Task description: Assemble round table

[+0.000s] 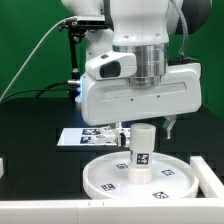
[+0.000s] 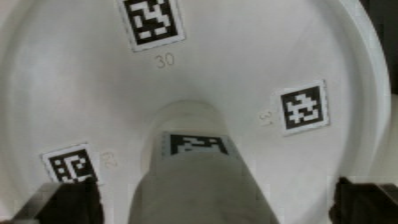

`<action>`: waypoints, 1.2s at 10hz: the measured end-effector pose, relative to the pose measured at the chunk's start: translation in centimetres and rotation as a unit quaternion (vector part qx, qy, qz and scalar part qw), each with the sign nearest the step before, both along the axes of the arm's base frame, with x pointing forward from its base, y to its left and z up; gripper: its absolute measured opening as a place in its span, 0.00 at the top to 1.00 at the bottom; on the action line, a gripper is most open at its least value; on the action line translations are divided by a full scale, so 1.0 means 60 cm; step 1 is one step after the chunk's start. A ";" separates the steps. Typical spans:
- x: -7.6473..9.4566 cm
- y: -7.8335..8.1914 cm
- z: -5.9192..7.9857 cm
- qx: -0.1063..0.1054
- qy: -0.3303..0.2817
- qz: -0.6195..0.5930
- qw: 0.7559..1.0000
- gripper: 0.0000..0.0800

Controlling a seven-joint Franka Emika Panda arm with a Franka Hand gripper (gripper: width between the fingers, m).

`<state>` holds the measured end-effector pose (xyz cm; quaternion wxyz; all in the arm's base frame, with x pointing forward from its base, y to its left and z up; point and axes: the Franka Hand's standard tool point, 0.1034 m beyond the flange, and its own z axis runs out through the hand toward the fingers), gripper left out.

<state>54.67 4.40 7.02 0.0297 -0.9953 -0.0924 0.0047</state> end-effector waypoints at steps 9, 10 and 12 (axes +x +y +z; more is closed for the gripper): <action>0.001 -0.006 -0.005 0.001 -0.026 -0.164 0.986 0.49; 0.001 -0.004 -0.006 0.005 -0.021 -0.232 0.973 0.49; 0.004 0.001 -0.005 0.019 -0.009 -0.366 0.931 0.49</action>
Offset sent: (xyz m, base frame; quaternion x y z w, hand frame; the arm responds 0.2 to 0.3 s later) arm 0.0000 0.0000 0.0000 0.0000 0.0000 0.0000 1.0000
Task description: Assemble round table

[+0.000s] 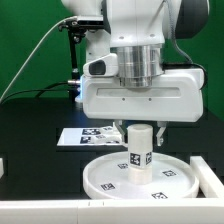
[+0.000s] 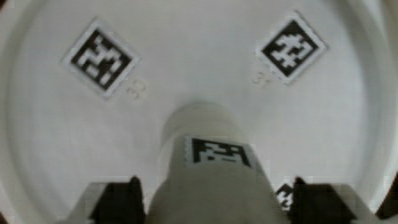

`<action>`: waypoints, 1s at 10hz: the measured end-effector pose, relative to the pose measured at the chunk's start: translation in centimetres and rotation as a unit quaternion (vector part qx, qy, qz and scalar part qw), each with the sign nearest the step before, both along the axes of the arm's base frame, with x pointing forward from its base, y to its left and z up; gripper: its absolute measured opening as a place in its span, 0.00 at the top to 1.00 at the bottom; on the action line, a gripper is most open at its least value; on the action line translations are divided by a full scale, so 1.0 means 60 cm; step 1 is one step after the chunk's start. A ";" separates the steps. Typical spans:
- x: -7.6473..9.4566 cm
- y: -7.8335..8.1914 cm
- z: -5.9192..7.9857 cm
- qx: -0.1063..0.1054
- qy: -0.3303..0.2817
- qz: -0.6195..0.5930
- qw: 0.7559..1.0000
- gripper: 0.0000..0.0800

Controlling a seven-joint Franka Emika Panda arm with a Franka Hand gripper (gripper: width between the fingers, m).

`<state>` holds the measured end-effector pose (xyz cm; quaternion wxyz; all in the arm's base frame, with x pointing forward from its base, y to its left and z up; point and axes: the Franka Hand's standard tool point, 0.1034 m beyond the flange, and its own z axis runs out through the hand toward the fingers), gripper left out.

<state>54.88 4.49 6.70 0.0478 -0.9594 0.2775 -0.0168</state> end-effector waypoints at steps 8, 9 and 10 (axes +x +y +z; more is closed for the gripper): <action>0.012 0.001 0.012 0.011 -0.018 -0.008 1.000 0.28; 0.015 -0.007 0.020 0.005 -0.021 0.050 0.999 0.21; 0.017 -0.010 0.021 0.001 -0.027 0.089 0.996 0.21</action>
Offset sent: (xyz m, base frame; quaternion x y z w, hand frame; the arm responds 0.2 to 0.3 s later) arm 0.0000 0.0000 0.0000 0.0000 0.0000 0.1938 0.9810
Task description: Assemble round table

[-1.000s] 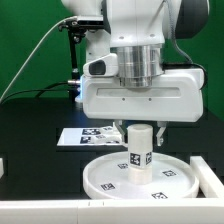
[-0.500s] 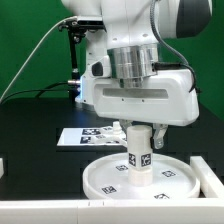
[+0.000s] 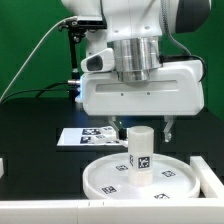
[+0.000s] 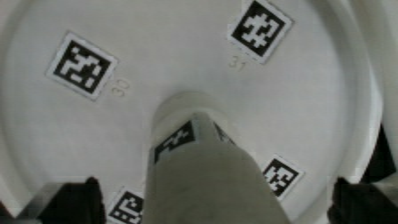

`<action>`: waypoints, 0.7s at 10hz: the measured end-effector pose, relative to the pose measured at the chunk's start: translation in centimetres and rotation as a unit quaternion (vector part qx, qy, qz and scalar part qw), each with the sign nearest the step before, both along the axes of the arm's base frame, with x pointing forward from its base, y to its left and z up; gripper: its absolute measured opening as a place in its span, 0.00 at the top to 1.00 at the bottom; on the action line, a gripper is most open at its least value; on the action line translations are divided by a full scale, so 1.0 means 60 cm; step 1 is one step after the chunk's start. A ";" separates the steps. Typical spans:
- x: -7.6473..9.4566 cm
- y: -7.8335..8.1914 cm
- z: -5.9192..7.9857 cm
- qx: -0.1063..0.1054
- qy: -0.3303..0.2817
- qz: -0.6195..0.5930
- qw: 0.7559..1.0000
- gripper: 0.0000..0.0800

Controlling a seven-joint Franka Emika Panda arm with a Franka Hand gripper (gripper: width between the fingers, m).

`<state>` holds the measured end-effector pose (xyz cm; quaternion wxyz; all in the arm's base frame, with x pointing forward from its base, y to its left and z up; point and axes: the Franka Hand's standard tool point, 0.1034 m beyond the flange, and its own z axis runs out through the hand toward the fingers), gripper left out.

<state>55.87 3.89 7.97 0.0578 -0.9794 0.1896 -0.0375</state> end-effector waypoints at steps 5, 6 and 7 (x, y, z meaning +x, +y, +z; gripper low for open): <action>0.005 0.001 0.001 -0.032 -0.016 0.205 0.978 0.19; 0.018 0.001 0.009 -0.049 -0.027 0.295 0.954 0.19; 0.018 -0.004 0.008 -0.051 -0.029 0.306 0.950 0.19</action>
Offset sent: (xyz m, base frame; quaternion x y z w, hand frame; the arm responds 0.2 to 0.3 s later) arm 0.0000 0.0000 0.0000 0.0000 0.0000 -0.1938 0.9810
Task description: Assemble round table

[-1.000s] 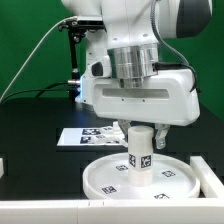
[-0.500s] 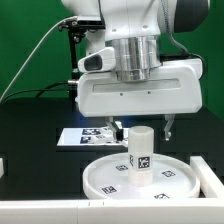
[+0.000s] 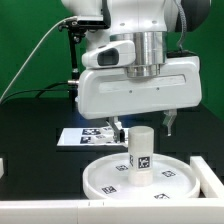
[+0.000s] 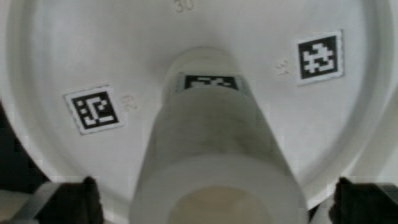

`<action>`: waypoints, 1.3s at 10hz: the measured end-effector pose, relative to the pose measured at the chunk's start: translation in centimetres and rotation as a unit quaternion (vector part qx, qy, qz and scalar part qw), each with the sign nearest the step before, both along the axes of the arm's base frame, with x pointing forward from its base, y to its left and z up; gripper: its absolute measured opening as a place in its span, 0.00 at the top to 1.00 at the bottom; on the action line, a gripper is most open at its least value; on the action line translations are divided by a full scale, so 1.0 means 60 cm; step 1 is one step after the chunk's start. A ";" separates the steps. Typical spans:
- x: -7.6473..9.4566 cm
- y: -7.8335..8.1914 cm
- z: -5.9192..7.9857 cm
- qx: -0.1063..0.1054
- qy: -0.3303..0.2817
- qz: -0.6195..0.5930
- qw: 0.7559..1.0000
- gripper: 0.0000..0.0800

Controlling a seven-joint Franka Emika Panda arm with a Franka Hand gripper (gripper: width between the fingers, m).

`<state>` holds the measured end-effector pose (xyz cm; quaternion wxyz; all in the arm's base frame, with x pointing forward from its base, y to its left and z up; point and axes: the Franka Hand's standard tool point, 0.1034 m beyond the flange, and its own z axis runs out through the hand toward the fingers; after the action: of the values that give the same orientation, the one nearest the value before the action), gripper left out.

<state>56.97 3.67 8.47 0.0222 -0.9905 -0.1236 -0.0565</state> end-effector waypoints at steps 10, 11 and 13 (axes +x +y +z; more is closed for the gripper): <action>-0.004 -0.008 -0.003 0.041 0.032 -0.432 0.900 0.50; -0.009 -0.004 -0.004 0.050 0.053 -0.510 0.857 0.49; -0.009 0.001 -0.005 0.061 0.087 -0.624 0.775 0.49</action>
Offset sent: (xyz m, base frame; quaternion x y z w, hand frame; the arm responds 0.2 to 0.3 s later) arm 0.0000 0.0000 0.0000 0.0000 0.0000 0.1938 0.9810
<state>56.43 3.74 8.17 0.0533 -0.8478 0.5272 0.0211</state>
